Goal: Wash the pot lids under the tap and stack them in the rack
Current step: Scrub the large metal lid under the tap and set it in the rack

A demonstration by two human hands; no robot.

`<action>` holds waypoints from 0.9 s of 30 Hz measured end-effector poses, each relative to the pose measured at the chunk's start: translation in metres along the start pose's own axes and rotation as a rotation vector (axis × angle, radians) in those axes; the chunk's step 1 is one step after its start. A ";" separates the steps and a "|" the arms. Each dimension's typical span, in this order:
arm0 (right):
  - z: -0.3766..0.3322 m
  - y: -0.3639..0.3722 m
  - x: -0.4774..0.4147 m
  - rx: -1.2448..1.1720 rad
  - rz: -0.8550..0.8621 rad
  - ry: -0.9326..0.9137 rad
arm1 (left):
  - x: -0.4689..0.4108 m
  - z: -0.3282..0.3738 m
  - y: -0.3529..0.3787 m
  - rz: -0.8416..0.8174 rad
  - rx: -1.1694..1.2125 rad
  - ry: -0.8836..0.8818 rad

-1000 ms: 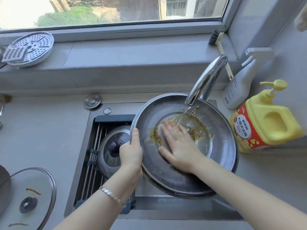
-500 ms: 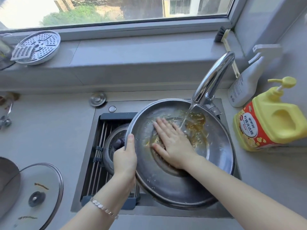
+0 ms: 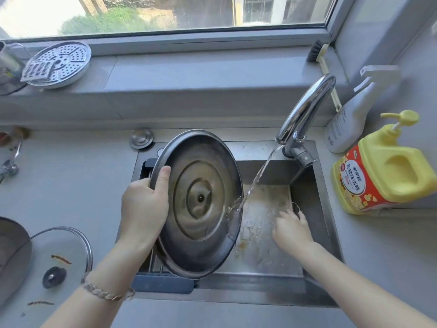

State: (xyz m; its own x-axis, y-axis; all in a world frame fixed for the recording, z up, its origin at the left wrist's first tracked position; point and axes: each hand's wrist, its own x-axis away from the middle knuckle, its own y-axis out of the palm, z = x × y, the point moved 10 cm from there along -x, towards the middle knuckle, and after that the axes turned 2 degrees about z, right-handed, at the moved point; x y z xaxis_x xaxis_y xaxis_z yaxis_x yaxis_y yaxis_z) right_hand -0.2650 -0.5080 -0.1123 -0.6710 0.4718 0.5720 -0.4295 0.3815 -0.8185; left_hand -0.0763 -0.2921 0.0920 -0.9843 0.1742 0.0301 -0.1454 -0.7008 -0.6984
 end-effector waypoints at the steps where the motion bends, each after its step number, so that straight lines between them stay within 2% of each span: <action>1: -0.005 -0.004 0.001 -0.018 0.031 -0.009 | 0.001 0.001 0.000 -0.002 -0.006 0.008; 3: -0.021 -0.012 0.005 -0.185 0.115 -0.052 | 0.002 -0.002 0.003 0.003 -0.005 -0.004; 6: -0.063 -0.015 0.019 -0.507 0.102 -0.170 | 0.002 -0.031 0.015 0.021 0.080 -0.150; 9: -0.090 -0.019 0.020 -0.514 0.141 -0.184 | 0.010 -0.060 0.032 0.030 0.185 -0.343; 14: -0.102 -0.076 -0.009 -0.399 0.339 -0.177 | 0.041 -0.072 0.078 -0.079 0.388 -0.505; 16: -0.129 -0.088 0.003 -0.339 0.334 -0.353 | 0.048 -0.079 0.092 -0.115 0.391 -0.564; 18: -0.156 -0.083 0.039 -0.294 0.294 -0.621 | 0.045 -0.084 0.094 -0.095 0.394 -0.585; 20: -0.147 -0.065 0.062 -0.224 0.263 -0.777 | 0.039 -0.088 0.088 -0.063 0.413 -0.594; 22: -0.109 -0.061 0.051 -0.167 0.312 -0.721 | 0.036 -0.087 0.082 -0.057 0.430 -0.579; 25: -0.055 -0.077 0.007 -0.127 0.386 -0.441 | 0.043 -0.072 0.082 -0.086 0.429 -0.529; 27: -0.055 -0.091 -0.006 -0.175 0.410 -0.331 | 0.046 -0.063 0.086 -0.083 0.418 -0.499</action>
State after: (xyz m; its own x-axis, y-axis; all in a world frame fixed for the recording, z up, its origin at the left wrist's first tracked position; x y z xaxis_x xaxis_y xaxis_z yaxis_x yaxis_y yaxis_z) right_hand -0.1886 -0.5021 -0.0382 -0.9284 0.3450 0.1382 -0.0056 0.3590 -0.9333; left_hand -0.1282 -0.3003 -0.0120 -0.8817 -0.0320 0.4707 -0.1509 -0.9262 -0.3455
